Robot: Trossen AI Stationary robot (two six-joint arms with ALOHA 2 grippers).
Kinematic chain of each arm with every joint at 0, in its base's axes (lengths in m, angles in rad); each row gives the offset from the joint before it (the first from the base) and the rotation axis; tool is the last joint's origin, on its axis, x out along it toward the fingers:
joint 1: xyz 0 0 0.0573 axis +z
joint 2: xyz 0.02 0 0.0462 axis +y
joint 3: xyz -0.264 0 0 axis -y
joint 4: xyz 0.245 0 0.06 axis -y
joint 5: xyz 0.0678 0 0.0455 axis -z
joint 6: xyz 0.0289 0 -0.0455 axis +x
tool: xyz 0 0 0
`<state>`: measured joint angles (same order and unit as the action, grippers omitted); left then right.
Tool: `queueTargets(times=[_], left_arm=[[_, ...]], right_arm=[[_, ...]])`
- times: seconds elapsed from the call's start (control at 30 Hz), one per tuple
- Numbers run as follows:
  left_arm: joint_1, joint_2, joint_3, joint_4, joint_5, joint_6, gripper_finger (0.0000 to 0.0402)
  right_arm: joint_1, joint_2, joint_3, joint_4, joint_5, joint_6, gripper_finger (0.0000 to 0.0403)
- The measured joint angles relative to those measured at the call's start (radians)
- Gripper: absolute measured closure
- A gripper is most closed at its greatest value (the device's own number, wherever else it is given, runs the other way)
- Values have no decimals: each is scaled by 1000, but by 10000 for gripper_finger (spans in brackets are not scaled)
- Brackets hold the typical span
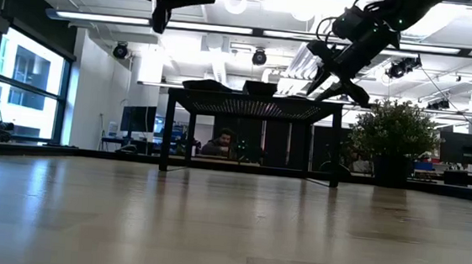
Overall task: Pick & Place Mini shaped plates
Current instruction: Stack the black leaf shaped plate on top of the black leaf shaped plate on the shelf, then return to Home Position
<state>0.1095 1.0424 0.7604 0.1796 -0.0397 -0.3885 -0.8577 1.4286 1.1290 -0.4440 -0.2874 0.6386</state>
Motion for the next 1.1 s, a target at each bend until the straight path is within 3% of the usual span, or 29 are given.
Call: queueTargets(times=[0.1,0.2,0.3,0.37,0.5,0.63,0.73,0.93,1.1], left_arm=[[50,-26,-1,-55,26,46,401],[96,-48,-2,-172,27,46,401],[125,-75,-2,-234,81,69,401],[141,-81,-2,-226,171,123,401],[172,-85,-3,-174,291,195,402],[188,-80,-3,-188,284,261,401],[186,-77,-3,-210,274,305,401],[186,-77,-3,-312,211,184,401],[185,-77,-3,-326,183,172,401]], right_arm=[[1,-28,0,11,-3,-54,274],[23,-83,0,16,12,-155,277],[84,-143,0,18,70,-260,306],[145,-175,-9,52,96,-324,336],[298,-223,-131,306,115,-434,394],[430,-232,-293,642,117,-442,384],[501,-250,-383,785,127,-438,387],[582,-381,-497,814,126,-438,399],[582,-506,-582,808,141,-435,392]])
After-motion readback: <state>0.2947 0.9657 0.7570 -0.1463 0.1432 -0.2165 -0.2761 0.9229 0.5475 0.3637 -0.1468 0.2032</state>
